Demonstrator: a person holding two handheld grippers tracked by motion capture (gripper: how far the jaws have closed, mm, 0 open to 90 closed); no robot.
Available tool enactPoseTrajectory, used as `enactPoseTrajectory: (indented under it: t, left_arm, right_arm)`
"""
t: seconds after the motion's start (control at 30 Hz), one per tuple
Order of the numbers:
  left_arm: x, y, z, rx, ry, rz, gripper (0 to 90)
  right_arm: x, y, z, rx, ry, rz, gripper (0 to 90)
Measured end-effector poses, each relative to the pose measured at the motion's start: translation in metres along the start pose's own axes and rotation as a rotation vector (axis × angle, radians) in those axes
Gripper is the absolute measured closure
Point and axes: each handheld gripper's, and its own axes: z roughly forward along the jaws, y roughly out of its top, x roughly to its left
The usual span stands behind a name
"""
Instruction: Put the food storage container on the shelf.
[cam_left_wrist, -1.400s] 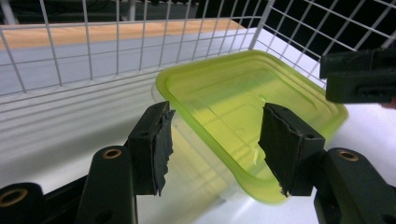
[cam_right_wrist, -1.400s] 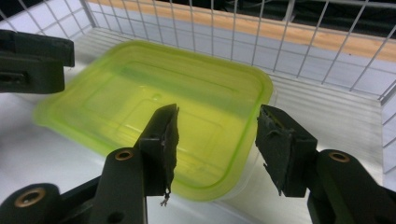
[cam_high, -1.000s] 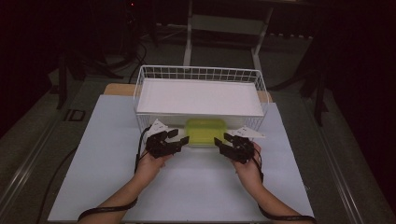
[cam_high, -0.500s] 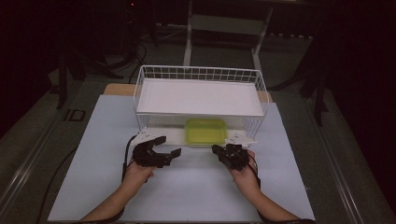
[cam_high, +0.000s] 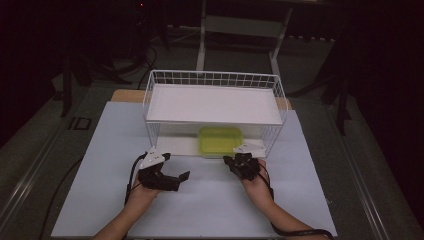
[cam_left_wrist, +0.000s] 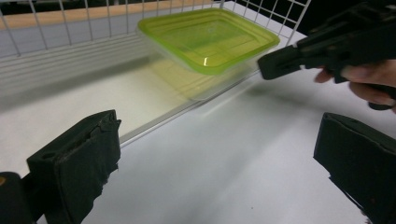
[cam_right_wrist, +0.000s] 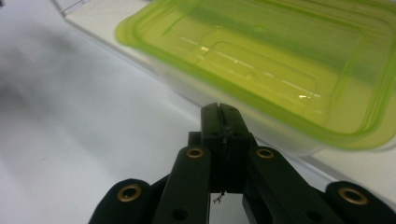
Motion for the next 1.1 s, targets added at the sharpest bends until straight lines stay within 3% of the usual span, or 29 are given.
enactPoseTrajectory:
  t: [0.27,0.77,0.8,1.1]
  left_arm:
    - [-0.004,-0.001,0.003,-0.011,0.006,0.023,1.2]
    - [-0.003,-0.003,0.002,-0.027,0.013,0.022,1.2]
    - [-0.003,-0.004,0.002,-0.022,0.012,0.022,1.2]
    - [-0.001,-0.005,0.0,-0.026,0.01,0.012,1.2]
  right_arm:
    - [-0.003,0.006,0.015,-0.016,-0.012,0.015,89.9]
    - [-0.001,0.02,0.038,-0.034,-0.03,0.012,89.8]
    - [-0.001,0.023,0.041,-0.036,-0.041,-0.008,89.7]
    - [-0.011,0.032,0.049,-0.042,-0.082,-0.007,89.7]
